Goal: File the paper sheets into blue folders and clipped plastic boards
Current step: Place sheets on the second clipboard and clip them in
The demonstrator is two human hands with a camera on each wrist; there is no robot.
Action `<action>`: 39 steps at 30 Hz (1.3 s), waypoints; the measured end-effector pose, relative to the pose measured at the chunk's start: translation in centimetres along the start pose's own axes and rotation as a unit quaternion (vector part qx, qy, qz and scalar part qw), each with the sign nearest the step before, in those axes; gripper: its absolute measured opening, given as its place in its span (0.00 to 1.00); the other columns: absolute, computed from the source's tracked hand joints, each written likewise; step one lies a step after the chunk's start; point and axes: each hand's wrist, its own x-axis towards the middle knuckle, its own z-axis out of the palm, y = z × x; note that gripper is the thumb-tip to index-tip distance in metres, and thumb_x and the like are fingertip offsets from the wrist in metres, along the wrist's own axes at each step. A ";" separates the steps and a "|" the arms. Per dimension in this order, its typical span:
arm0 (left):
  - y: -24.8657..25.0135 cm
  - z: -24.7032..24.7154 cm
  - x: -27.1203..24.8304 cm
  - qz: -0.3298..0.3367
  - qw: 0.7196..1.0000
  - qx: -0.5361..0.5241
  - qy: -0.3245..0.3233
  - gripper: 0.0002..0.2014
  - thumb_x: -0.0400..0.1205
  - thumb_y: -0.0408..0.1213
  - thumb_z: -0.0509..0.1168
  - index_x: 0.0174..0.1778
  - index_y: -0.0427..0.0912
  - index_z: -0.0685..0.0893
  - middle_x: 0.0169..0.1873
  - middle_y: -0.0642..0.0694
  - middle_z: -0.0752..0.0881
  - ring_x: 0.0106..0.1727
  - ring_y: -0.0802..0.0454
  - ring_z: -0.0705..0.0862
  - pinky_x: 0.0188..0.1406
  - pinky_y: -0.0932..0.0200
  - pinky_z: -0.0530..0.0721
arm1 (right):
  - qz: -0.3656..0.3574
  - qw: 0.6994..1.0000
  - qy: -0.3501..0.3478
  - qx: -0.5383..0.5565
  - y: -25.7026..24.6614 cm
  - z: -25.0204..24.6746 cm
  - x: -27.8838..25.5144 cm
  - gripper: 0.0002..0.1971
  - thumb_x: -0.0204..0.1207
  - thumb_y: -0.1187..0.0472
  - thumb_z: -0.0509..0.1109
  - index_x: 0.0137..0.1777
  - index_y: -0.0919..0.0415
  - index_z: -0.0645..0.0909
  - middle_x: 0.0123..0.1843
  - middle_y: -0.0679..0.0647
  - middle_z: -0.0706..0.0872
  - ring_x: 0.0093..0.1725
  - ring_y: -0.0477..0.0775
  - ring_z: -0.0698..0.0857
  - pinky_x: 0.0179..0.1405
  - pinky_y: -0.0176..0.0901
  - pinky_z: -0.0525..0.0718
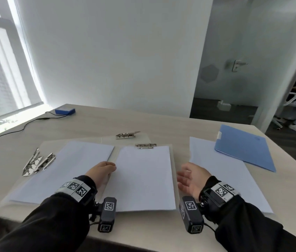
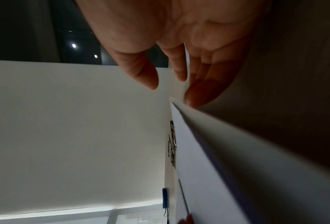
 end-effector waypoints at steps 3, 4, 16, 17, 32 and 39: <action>-0.3 0.2 0.4 0.007 1.000 0.003 0.006 0.04 0.82 0.36 0.65 0.48 0.44 0.85 0.42 0.43 0.83 0.49 0.45 0.81 0.58 0.48 0.80 | 0.025 0.993 -0.084 -0.075 0.8 -0.2 -1.7 0.16 0.75 0.58 0.68 0.57 0.68 0.86 0.42 0.60 0.88 0.33 0.55 0.83 0.22 0.39 0.80; -0.2 0.2 0.1 0.007 1.000 0.008 0.007 0.05 0.82 0.36 0.64 0.51 0.42 0.85 0.42 0.43 0.82 0.48 0.45 0.80 0.52 0.52 0.80 | 0.022 0.987 -0.110 -0.111 1.3 -0.3 -2.1 0.17 0.74 0.56 0.69 0.55 0.67 0.88 0.43 0.60 0.90 0.35 0.56 0.83 0.26 0.41 0.80; 3.0 1.5 -3.5 0.068 0.998 0.008 0.006 0.11 0.83 0.37 0.62 0.58 0.42 0.85 0.55 0.45 0.86 0.60 0.46 0.82 0.47 0.56 0.74 | -0.068 0.976 -0.157 -0.134 1.7 0.4 -4.5 0.15 0.81 0.68 0.56 0.61 0.59 0.81 0.33 0.58 0.84 0.19 0.52 0.72 0.17 0.35 0.65; 3.4 1.6 -4.2 0.083 0.996 -0.013 0.006 0.10 0.83 0.36 0.62 0.57 0.43 0.86 0.54 0.47 0.87 0.59 0.48 0.83 0.47 0.56 0.74 | -0.085 0.976 -0.158 -0.127 1.2 0.2 -4.6 0.15 0.81 0.68 0.56 0.62 0.60 0.81 0.31 0.58 0.83 0.18 0.52 0.72 0.17 0.35 0.65; 5.3 5.2 -8.5 -0.037 0.978 -0.132 -0.157 0.25 0.80 0.62 0.60 0.55 0.44 0.86 0.45 0.46 0.93 0.39 0.46 0.90 0.25 0.61 0.74 | -0.195 0.975 -0.096 0.041 -5.3 -5.7 -4.5 0.12 0.83 0.66 0.57 0.57 0.59 0.81 0.30 0.59 0.84 0.20 0.51 0.74 0.13 0.37 0.66; 6.9 7.4 -5.5 -0.028 0.953 -0.297 -0.057 0.13 0.83 0.39 0.65 0.60 0.36 0.77 0.54 0.38 0.84 0.44 0.37 0.92 0.33 0.49 0.89 | -0.184 0.978 -0.082 0.059 -4.4 -9.8 -5.3 0.15 0.82 0.67 0.57 0.62 0.58 0.81 0.35 0.59 0.84 0.22 0.51 0.72 0.14 0.35 0.64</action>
